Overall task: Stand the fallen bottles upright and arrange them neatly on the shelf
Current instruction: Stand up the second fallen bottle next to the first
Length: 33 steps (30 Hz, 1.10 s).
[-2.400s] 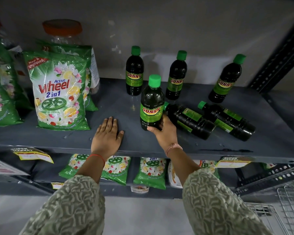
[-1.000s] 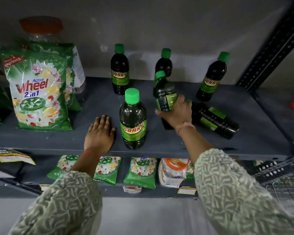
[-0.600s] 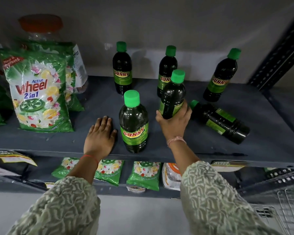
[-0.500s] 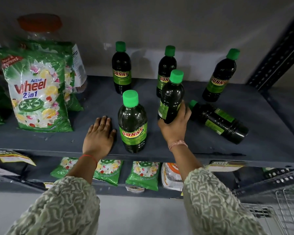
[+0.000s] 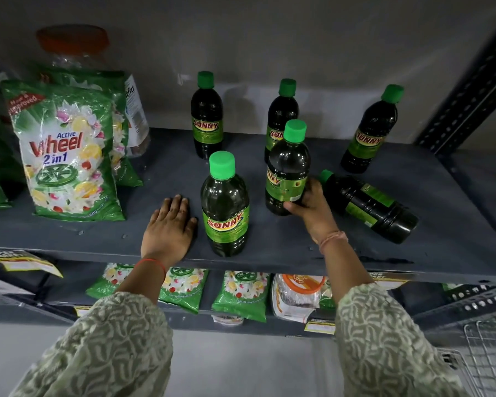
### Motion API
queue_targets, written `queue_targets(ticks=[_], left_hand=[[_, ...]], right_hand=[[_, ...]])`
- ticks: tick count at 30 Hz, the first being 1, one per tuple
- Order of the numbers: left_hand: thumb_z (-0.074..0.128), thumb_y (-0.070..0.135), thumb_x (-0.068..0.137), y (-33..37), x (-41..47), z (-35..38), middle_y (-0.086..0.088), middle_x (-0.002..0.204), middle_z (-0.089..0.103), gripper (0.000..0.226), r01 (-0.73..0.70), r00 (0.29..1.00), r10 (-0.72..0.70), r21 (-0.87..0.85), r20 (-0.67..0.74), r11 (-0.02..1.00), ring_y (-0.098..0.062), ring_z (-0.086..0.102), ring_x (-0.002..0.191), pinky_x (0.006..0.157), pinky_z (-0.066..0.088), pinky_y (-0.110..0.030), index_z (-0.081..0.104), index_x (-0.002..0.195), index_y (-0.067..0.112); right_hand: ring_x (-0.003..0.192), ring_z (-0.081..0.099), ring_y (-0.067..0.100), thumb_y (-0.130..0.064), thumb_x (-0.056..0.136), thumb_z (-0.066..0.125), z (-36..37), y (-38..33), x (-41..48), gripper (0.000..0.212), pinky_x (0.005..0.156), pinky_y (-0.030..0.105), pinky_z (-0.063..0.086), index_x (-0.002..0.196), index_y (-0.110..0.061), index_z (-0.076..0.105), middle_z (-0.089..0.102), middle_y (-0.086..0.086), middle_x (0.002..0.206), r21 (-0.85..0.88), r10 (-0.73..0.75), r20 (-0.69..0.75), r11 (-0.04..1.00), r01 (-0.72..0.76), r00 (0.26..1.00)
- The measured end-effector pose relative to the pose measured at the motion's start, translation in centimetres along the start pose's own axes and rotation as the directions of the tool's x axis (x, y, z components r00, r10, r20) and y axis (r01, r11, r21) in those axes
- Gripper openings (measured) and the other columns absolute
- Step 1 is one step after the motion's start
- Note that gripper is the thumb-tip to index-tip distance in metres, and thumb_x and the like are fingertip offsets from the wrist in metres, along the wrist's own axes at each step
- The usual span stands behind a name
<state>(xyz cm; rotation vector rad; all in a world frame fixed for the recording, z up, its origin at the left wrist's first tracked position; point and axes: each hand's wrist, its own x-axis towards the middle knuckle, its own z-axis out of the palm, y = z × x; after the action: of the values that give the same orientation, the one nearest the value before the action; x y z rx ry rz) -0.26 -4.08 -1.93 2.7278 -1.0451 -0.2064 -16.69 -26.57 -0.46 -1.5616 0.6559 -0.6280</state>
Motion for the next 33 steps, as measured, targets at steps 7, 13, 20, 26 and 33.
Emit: queue_targets(ticks=[7, 13, 20, 26, 33], left_hand=[[0.024, 0.035, 0.098, 0.0, 0.0, 0.0, -0.002, 0.160, 0.006, 0.056, 0.000, 1.000, 0.000, 0.000, -0.014, 1.000, -0.019, 0.002, 0.148, 0.121, 0.006, -0.035, 0.008, 0.148, 0.015], [0.025, 0.035, 0.098, 0.0, 0.1, 0.0, -0.003, 0.160, 0.007, 0.056, -0.003, 1.000, 0.003, 0.000, -0.014, 1.000, -0.020, 0.003, 0.148, 0.121, 0.006, -0.035, 0.009, 0.148, 0.014], [0.025, 0.035, 0.098, 0.1, 0.1, -0.1, -0.004, 0.160, 0.008, 0.056, -0.002, 1.000, 0.002, -0.008, 0.002, 1.000, -0.021, 0.004, 0.147, 0.120, 0.007, -0.037, 0.011, 0.148, 0.013], [0.023, 0.034, 0.098, 0.4, -0.2, -0.3, -0.010, 0.159, 0.008, 0.056, -0.021, 1.000, 0.021, 0.000, 0.018, 1.000, -0.027, 0.004, 0.147, 0.120, 0.007, -0.040, 0.011, 0.147, 0.008], [0.025, 0.026, 0.099, 0.4, -0.8, -0.3, -0.007, 0.159, 0.012, 0.052, -0.137, 0.990, 0.137, 0.005, 0.034, 0.991, -0.026, 0.007, 0.146, 0.119, 0.010, -0.040, 0.015, 0.147, 0.011]], right_hand=[[0.119, 0.044, 0.024, -0.013, 0.052, 0.087, 1.1, 0.1, 0.1, 0.089, 0.102, 0.036, 0.039, 0.124, -0.009, 0.035, 0.046, 0.011, 0.125, -0.236, -0.071, -0.136, 0.971, 0.037, 0.988], [0.099, 0.059, 0.027, -0.007, 0.059, 0.082, 0.9, 0.3, 0.3, 0.060, 0.079, 0.025, 0.047, 0.106, -0.004, 0.046, 0.063, 0.013, 0.105, -0.234, -0.014, -0.141, 0.972, -0.020, 0.990], [0.106, 0.058, 0.025, -0.006, 0.069, 0.075, 0.5, 0.2, -2.5, 0.052, 0.093, 0.036, 0.046, 0.112, -0.007, 0.047, 0.062, 0.011, 0.112, -0.291, -0.002, -0.032, 0.957, -0.007, 0.999], [0.115, 0.056, 0.027, -0.007, 0.070, 0.075, 0.4, 0.7, -6.3, 0.060, 0.101, 0.047, 0.043, 0.120, -0.005, 0.043, 0.060, 0.017, 0.122, -0.339, -0.012, 0.026, 0.940, 0.020, 1.000], [0.114, 0.056, 0.027, -0.011, 0.070, 0.075, 0.2, 0.7, -8.2, 0.061, 0.099, 0.047, 0.045, 0.121, -0.006, 0.042, 0.060, 0.016, 0.122, -0.354, 0.000, 0.041, 0.935, 0.015, 0.999]])
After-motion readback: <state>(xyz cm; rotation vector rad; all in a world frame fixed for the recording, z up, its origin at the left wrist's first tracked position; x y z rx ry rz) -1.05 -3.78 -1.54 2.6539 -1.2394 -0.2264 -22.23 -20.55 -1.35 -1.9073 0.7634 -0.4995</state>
